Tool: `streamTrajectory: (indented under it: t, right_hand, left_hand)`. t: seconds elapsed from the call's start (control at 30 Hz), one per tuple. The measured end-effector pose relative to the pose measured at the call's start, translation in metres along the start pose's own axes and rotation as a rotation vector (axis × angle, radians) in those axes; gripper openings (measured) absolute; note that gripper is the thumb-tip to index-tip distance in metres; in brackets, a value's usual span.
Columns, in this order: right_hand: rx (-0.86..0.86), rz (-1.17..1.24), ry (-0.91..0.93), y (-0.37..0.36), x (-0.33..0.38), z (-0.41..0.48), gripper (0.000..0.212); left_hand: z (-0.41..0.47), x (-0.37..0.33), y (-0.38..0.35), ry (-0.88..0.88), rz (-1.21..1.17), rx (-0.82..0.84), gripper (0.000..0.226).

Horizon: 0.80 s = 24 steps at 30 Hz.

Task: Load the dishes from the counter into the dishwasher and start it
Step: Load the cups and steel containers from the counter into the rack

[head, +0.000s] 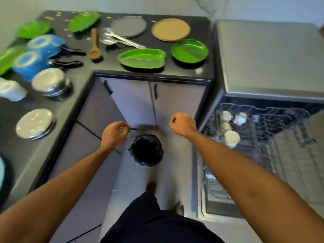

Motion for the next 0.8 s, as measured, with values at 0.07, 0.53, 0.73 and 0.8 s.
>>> streamTrajectory:
  t: [0.07, 0.53, 0.73, 0.8]
  right_hand:
    - [-0.006, -0.024, 0.088, -0.012, 0.052, -0.002, 0.013]
    - [-0.016, 0.007, 0.587, -0.104, 0.409, -0.038, 0.02]
    - [0.003, 0.027, 0.72, -0.14, 0.532, -0.052, 0.019]
    - [0.023, 0.056, 0.776, -0.147, 0.557, -0.054, 0.019]
  left_hand:
    - [-0.01, 0.031, 0.041, 0.055, 0.011, -0.109, 0.019]
    - [-0.054, 0.245, 0.238, 0.245, 0.151, -0.325, 0.038]
    - [-0.049, 0.321, 0.282, 0.415, 0.125, -0.208, 0.054]
    - [-0.045, 0.335, 0.29, 0.447, 0.149, -0.145, 0.063]
Point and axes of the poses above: each hand's wrist, its own z-axis towards the middle knuckle, its own y-axis out of the back of the hand, x = y × z, the point moved 2 cm from there along z, towards the middle knuckle, and after that the axes turned 15 degrees about -y, right-handed, at the moved point
